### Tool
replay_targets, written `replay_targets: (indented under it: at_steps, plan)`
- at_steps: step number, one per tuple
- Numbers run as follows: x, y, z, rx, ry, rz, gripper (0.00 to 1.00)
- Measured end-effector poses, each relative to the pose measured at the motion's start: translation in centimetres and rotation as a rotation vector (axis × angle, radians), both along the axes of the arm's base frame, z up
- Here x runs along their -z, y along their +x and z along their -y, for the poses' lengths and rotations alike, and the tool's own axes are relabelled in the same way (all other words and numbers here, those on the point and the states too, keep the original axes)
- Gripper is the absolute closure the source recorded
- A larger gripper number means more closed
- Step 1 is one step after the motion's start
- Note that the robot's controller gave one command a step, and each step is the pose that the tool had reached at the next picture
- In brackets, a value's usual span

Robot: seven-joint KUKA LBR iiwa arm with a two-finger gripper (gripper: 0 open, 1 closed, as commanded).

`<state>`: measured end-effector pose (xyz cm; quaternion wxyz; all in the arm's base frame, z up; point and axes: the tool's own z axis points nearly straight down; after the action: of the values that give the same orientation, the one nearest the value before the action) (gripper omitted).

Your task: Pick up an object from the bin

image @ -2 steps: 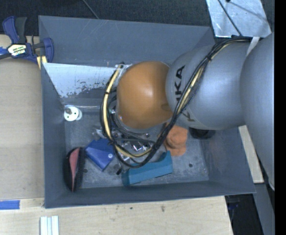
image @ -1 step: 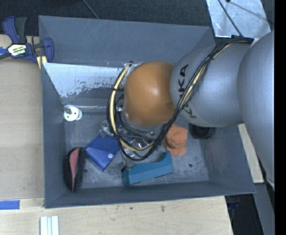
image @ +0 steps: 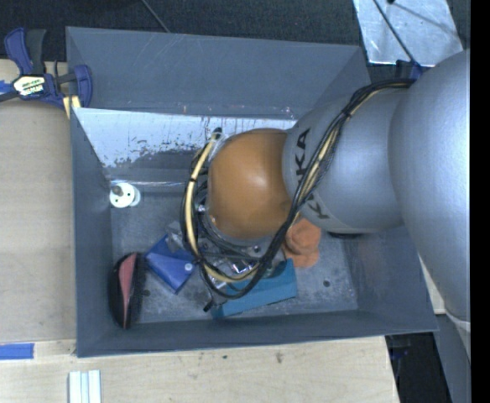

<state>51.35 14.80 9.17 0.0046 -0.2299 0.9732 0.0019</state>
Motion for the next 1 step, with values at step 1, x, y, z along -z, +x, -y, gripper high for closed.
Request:
replay_targets:
  at_steps: [1]
  plan:
    - [0.96,1.54,-0.63,-0.25,-0.005,-0.007,1.0]
